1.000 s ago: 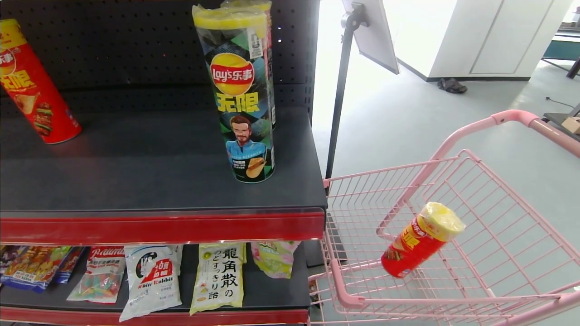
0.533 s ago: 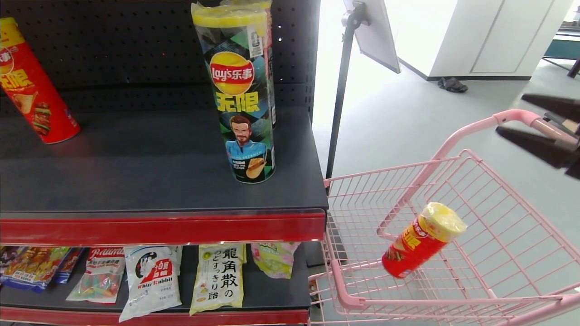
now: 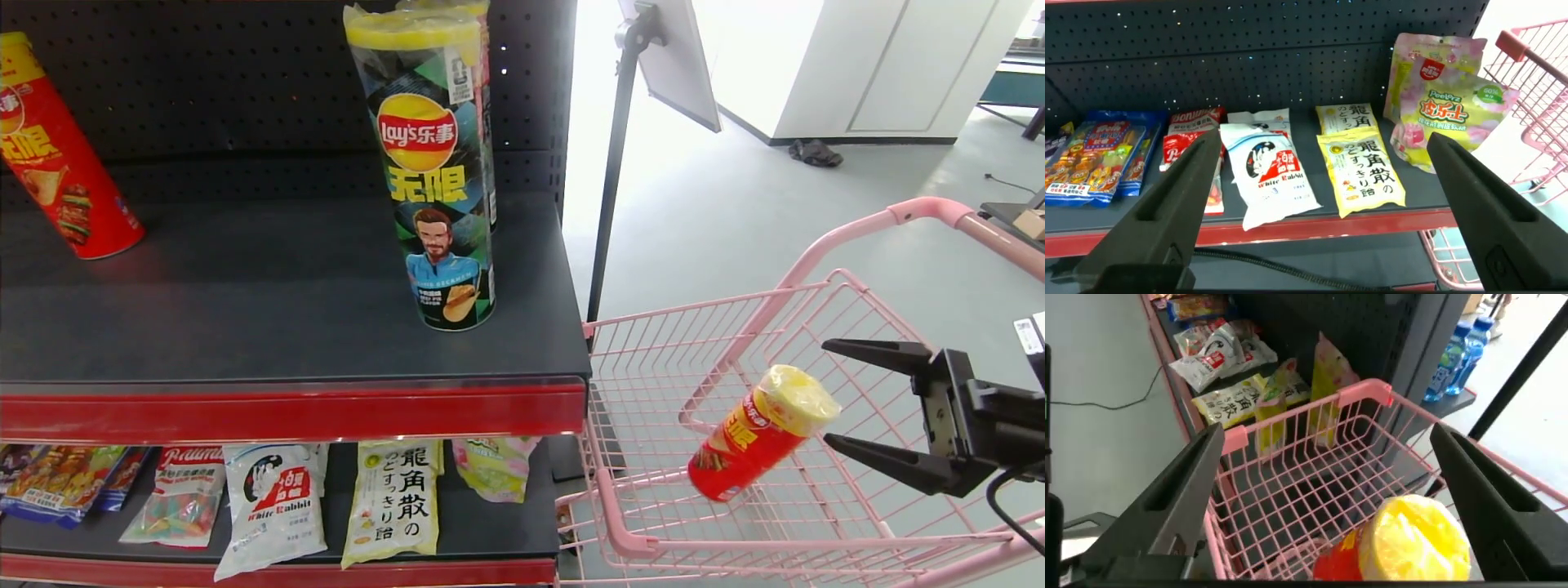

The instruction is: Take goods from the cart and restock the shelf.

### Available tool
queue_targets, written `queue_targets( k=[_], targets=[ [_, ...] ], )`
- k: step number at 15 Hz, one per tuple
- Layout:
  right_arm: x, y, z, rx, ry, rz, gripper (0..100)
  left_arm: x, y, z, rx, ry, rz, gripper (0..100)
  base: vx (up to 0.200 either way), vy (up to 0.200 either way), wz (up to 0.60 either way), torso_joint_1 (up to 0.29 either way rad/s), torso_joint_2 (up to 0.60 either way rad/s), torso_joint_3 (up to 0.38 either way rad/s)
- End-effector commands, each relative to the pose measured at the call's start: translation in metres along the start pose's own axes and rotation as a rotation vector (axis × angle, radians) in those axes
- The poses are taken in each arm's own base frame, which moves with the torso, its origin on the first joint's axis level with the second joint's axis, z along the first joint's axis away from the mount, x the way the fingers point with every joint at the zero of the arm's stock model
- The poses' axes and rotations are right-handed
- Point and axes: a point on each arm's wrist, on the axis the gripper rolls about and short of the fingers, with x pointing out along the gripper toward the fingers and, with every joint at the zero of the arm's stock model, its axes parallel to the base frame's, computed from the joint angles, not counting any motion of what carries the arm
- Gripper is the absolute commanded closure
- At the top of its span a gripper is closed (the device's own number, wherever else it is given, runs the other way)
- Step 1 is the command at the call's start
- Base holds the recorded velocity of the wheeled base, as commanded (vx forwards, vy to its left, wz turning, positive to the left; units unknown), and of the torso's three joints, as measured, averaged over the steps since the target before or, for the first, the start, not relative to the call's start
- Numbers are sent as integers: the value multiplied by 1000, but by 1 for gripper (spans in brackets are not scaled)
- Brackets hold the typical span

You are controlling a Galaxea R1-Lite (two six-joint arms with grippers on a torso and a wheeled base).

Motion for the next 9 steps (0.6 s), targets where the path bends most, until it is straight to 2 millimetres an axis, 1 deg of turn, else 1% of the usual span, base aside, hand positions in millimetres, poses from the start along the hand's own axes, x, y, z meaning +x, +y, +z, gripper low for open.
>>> queue_targets(
  k=[1,3,4,5,7,9],
  targets=[
    [1,0,-13,55,16,8,0,0,0,0,0,1,0,0,0,0,0,0,0,0],
    [4,-7,-16,65,21,5,0,0,0,0,-1,1,0,0,0,0,0,0,0,0],
    [7,-19,-19,61,26,-11,0,0,0,0,0,1,0,0,0,0,0,0,0,0],
    [7,-32,-26,72,35,-35,0,0,0,0,0,1,0,0,0,0,0,0,0,0],
    [0,-56,-41,88,50,-85,0,0,0,0,0,1,0,0,0,0,0,0,0,0],
    [-2,-62,-48,105,56,-96,0,0,0,0,0,1,0,0,0,0,0,0,0,0]
  ],
)
